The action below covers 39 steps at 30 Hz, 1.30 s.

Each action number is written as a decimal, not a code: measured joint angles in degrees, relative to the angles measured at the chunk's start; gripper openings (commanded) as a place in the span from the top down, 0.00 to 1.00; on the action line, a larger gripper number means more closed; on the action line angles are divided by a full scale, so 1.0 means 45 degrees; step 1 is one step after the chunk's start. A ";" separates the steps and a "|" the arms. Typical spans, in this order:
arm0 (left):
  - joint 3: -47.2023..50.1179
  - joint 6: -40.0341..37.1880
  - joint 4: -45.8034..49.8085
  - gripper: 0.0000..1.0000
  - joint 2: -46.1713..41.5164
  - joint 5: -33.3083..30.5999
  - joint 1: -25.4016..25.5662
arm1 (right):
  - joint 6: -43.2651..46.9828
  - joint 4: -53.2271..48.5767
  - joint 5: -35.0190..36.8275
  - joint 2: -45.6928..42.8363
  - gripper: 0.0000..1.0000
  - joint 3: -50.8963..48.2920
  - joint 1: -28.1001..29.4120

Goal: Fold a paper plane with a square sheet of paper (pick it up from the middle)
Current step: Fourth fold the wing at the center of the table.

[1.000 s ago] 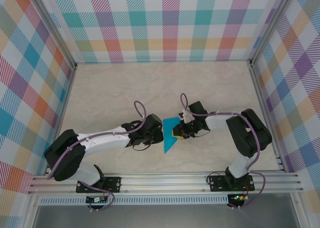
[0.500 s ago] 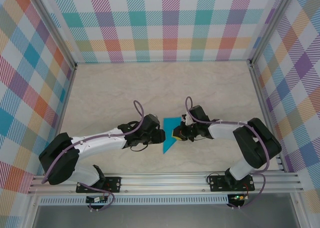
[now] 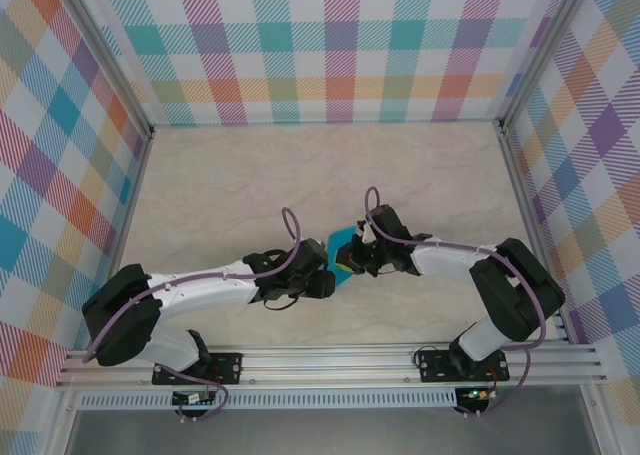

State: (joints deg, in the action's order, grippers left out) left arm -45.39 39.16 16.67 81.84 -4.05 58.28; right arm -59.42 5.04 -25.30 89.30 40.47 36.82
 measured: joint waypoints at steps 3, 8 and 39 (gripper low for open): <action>-0.0690 -0.0049 0.0340 0.49 0.0816 -0.0568 0.0423 | 0.0029 0.0005 -0.0010 0.0248 0.89 0.0335 -0.0005; -0.2040 0.0058 0.1331 0.51 0.2147 -0.2574 0.1302 | 0.0078 -0.0092 -0.0073 0.0627 0.85 0.0345 -0.0005; -0.3555 0.0675 0.2963 0.76 0.4449 -0.4702 0.2686 | 0.2895 -0.2958 -0.0826 0.0709 0.80 0.1078 -0.0889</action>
State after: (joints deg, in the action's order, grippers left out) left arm -61.39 42.19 30.00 101.86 -25.21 70.37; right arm -46.39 -8.27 -29.02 92.49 45.32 32.82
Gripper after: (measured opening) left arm 0.258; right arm 0.198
